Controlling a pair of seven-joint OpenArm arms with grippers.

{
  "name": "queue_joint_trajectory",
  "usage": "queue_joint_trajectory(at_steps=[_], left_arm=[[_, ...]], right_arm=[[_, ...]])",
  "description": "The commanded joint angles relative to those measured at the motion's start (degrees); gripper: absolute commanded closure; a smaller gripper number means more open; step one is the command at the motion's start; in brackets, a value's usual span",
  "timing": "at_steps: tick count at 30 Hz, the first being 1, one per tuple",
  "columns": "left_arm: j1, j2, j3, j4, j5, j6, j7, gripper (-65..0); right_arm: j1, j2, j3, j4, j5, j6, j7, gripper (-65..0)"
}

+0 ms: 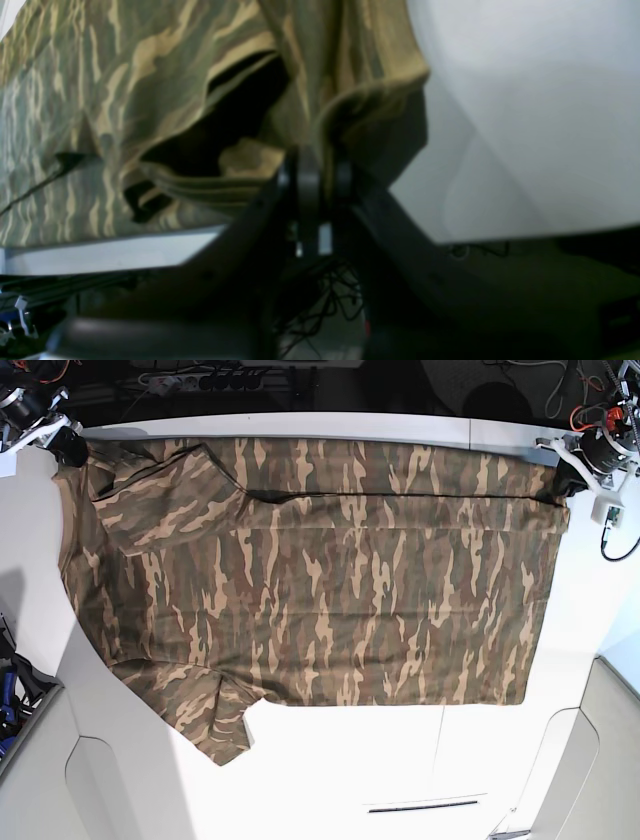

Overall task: Fold the T-shirt properly
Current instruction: 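Drag the shirt toward the robot with both grippers, then release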

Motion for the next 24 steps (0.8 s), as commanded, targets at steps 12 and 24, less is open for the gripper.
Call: queue_joint_trajectory(at_steps=[12,24], left_arm=[[0.5,-1.0,-0.5,1.0,-0.2,1.2,-0.6,0.0],[0.3,-1.0,-0.5,1.0,1.0,5.8,-0.2,-26.5]], right_arm=[[-0.2,3.0,0.7,1.0,1.1,0.4,0.4,-6.8],[2.5,5.4,3.7,1.0,-0.2,0.2,5.4,-25.3]])
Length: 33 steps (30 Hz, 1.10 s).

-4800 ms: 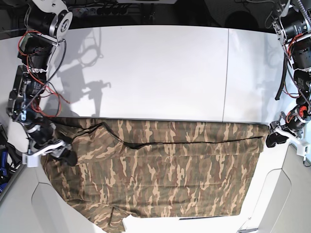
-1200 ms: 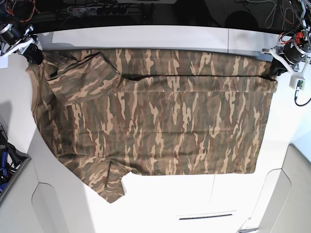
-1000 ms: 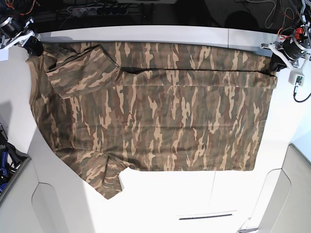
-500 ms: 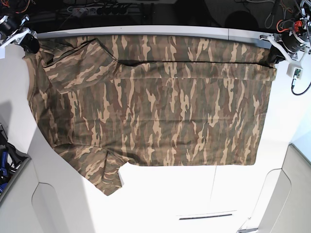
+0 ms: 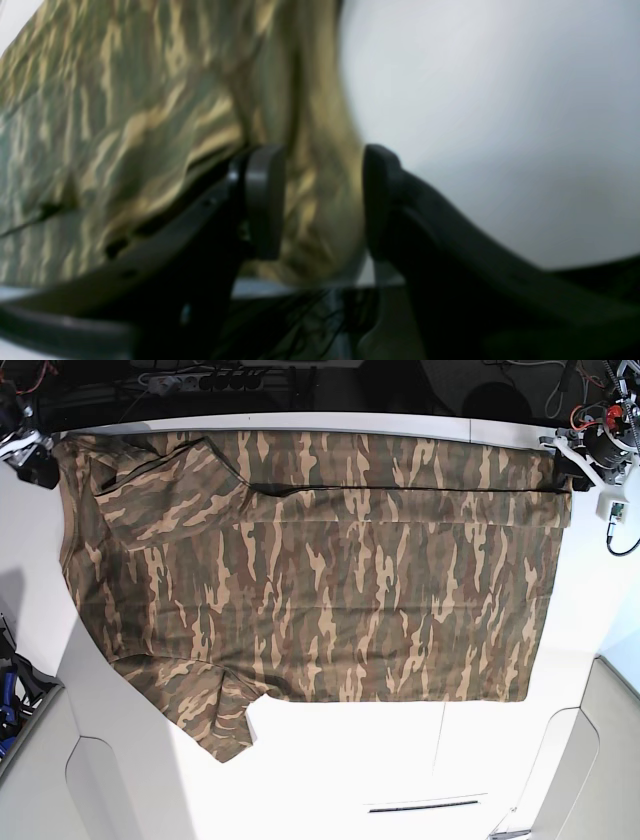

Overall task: Fold the T-shirt properly
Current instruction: 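Drag the shirt toward the robot with both grippers, then release, then reach both grippers to the shirt's hem corners and grasp them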

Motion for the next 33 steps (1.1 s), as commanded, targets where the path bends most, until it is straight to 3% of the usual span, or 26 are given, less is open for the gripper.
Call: queue_joint_trajectory(at_steps=[1,5,10,15,17,21,27,33], left_arm=[[0.0,-1.0,-0.8,1.0,-0.1,0.9,-0.8,-26.5],[0.0,-0.9,-4.0,1.0,-0.1,3.8,-1.5,-26.5],[-1.2,-1.0,-11.5,1.0,-0.7,4.6,-1.7,-27.2],[-4.8,-1.0,-17.6,1.0,-6.5,0.2,-1.7,-27.2],[-6.9,-1.3,-18.1,1.0,-7.9,-1.6,-1.7,-31.4],[-10.9,-3.1,-16.3,0.7,-8.7,-1.6,-1.9,-40.6],[-20.3,-7.2,-9.1,-5.6,-7.6,-1.5,-3.2,-40.8],[-32.9,-10.3,0.1,-20.4,-4.8,-1.5,-6.6,-40.8]], right_arm=[[1.1,1.6,1.0,1.0,0.3,0.2,1.3,-25.3],[4.9,3.8,1.1,1.0,-1.6,0.1,1.7,-25.3],[10.5,5.7,1.1,1.0,-4.5,-1.2,2.4,-25.3],[16.2,6.0,0.5,0.0,-6.6,-1.3,3.3,-25.3],[18.2,6.0,-0.3,-1.6,-7.0,-1.3,3.8,-25.3],[22.9,6.0,-2.8,-7.0,-8.6,-1.3,5.5,-25.3],[32.3,6.0,-7.7,-17.5,-13.0,-1.3,8.7,-25.6],[40.6,5.9,-12.9,-28.0,-17.6,-1.3,13.3,-34.8]])
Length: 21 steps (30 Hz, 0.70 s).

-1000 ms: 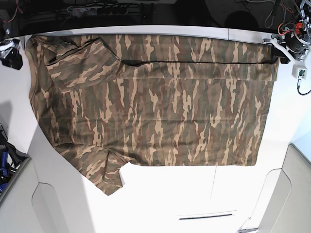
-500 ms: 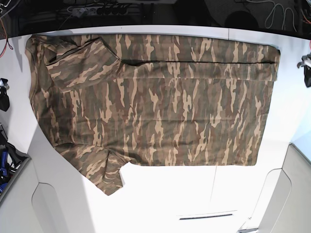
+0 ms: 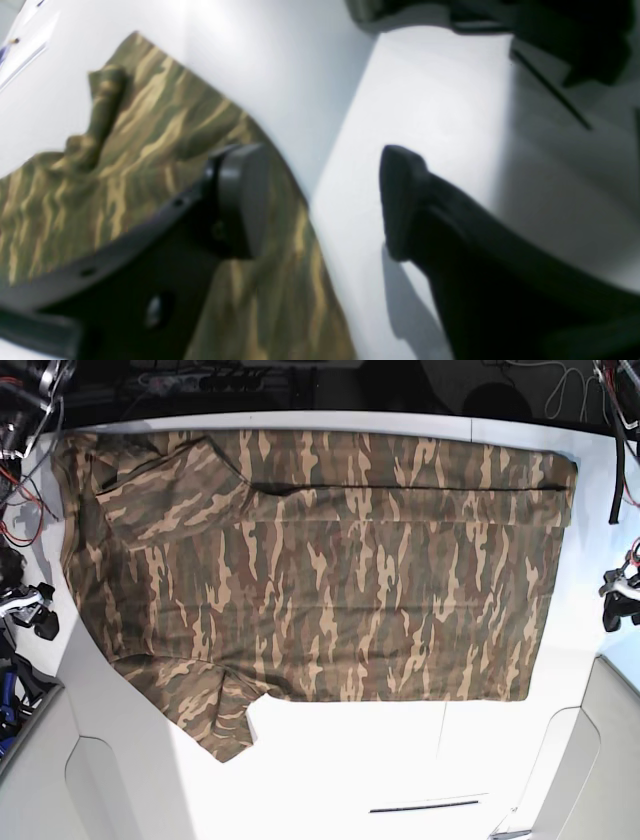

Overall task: Fold the T-shirt properly
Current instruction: 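Reach both grippers to the shirt's hem corners and grasp them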

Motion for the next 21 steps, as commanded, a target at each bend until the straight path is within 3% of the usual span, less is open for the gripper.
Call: queue_joint_trajectory(at_steps=[1,7,12,14,21], left_arm=[[-3.2,-1.8,1.2,-2.1,-0.7,-0.2,-1.9,-40.8],[-16.6,-2.0,10.1,-20.6,1.8,-0.3,-4.8,-40.8],[-24.6,-1.9,16.7,-35.7,4.4,-4.6,-9.9,-40.8],[-27.2,-1.8,19.0,-40.6,4.4,-4.9,-10.9,-40.8],[-30.9,-1.1,23.9,-48.2,4.4,-4.9,-12.1,-40.8]], right_arm=[[2.4,1.3,-0.6,-0.8,0.6,0.0,2.5,-34.7],[9.7,1.2,-4.7,-10.7,-3.2,0.0,6.4,-34.8],[13.6,0.9,-6.1,-18.1,-6.8,0.0,10.2,-34.8],[14.7,0.7,-6.2,-21.2,-8.1,0.0,12.3,-34.8],[15.7,-0.2,-6.2,-28.0,-11.9,0.0,15.9,-34.8]])
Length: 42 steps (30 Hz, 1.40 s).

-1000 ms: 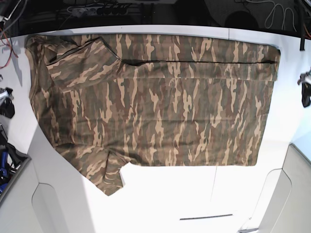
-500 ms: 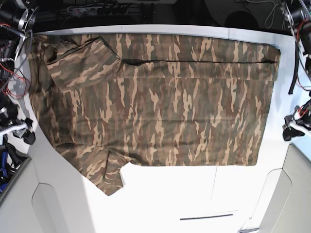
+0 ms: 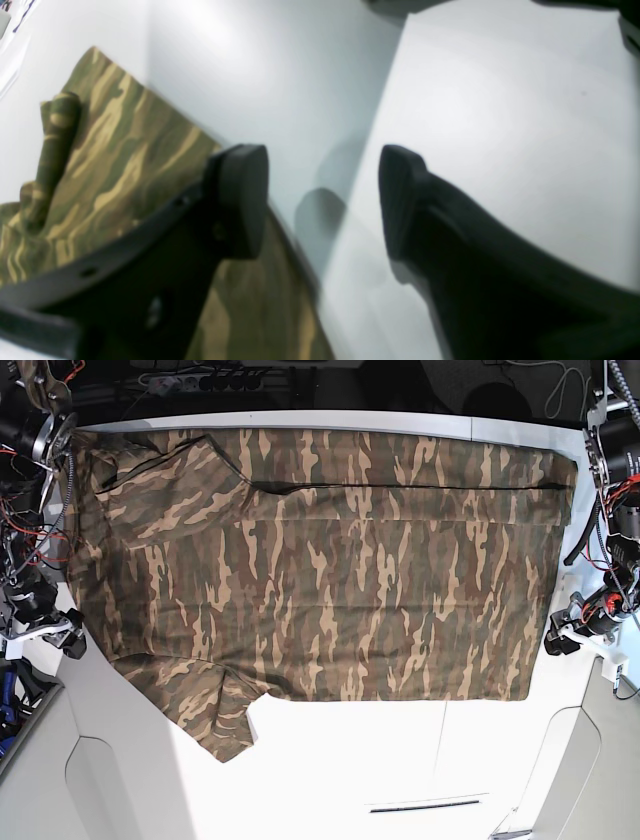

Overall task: Fold the T-shirt properly
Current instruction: 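Reach both grippers to the shirt's hem corners and grasp them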

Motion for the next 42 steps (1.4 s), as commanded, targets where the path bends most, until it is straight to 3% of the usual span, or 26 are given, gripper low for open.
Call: queue_joint_trajectory(at_steps=[1,8,17,26,32,34,40,42], left_arm=[[-1.1,-0.6,0.2,0.3,0.1,-0.2,0.1,-40.8],[-1.0,1.8,0.2,0.3,2.3,-0.2,-0.4,-40.8],[-0.9,6.0,0.2,0.3,6.8,3.3,-3.2,-40.7],[-1.0,7.6,0.2,0.3,6.1,3.2,-2.7,-40.6],[-1.0,8.0,0.2,0.3,2.2,-2.3,-0.3,-40.6],[-1.0,8.2,0.2,0.3,2.3,-2.3,-0.3,-40.2],[-1.0,8.2,0.2,0.3,2.3,-2.3,-0.3,-22.5],[-1.0,8.2,0.2,0.3,2.3,-2.3,-0.3,-18.0]], right_arm=[[1.0,0.3,0.0,0.0,-0.5,0.0,-0.3,-34.8],[0.9,-2.1,0.0,-0.1,-0.5,0.0,-0.3,-34.8],[1.0,-4.6,0.0,-0.1,-0.3,0.3,-0.1,-34.7],[1.0,-5.5,0.0,-0.1,1.2,1.4,-0.4,-34.7],[1.0,-7.1,-0.3,-0.1,1.2,1.8,-0.6,-34.7],[1.0,-7.5,-1.3,-0.1,1.2,1.8,-0.6,-34.7],[1.0,-7.5,-7.6,0.0,1.2,1.8,-0.6,-34.3],[1.0,-7.6,-9.4,0.2,1.2,1.8,-0.6,-31.4]])
